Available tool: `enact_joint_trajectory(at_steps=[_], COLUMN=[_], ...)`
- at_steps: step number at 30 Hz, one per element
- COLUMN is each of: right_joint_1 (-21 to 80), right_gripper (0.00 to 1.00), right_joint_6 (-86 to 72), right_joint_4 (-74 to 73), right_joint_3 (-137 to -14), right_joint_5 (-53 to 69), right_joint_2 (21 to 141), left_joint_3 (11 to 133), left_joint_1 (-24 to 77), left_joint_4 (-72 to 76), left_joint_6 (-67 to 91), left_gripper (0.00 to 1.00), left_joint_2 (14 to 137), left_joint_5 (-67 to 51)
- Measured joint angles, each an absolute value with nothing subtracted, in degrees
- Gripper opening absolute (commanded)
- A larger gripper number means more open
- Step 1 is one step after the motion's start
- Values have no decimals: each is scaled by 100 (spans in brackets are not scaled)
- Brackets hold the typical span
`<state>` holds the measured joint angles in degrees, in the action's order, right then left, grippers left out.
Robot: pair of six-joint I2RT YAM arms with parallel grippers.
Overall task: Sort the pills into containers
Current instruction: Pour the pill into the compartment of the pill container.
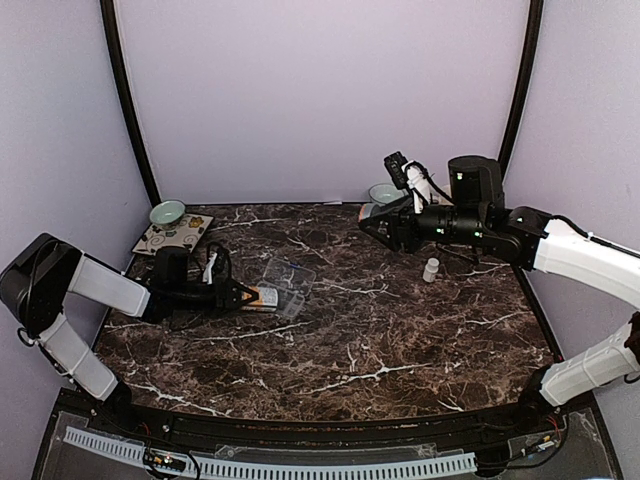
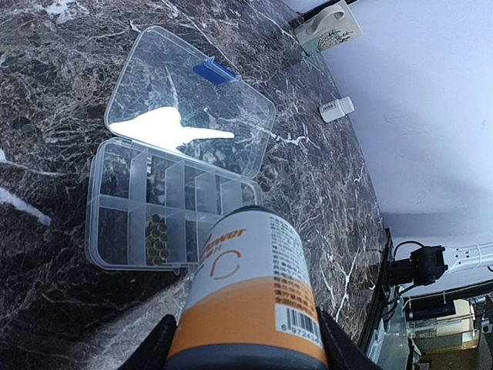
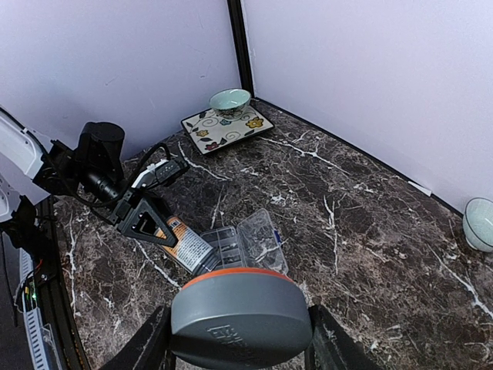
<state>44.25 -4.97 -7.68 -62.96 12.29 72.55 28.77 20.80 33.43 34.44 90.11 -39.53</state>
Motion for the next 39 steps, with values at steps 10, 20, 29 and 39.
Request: enact_joint_trajectory(at_steps=[10, 20, 29, 39], right_joint_1=[4425, 4425, 4425, 4425], right_gripper=[33, 33, 33, 33], right_joint_6=[-497, -495, -493, -491], right_joint_4=[-768, -768, -768, -766], right_joint_3=[-6296, -6296, -6296, -6296], right_joint_5=[1249, 1267, 1275, 1284], right_joint_2=[7255, 7255, 7299, 7321], left_joint_3=[2906, 2995, 2987, 2840], left_joint_1=[2119, 2137, 2141, 2141], left_joint_4=[3282, 3177, 3256, 3610], left_joint_6=[3380, 3341, 3376, 3538], left_gripper=[0, 0, 0, 0], left_joint_2=[9006, 9006, 9006, 9006], left_joint_5=[-3909, -3828, -3846, -3918])
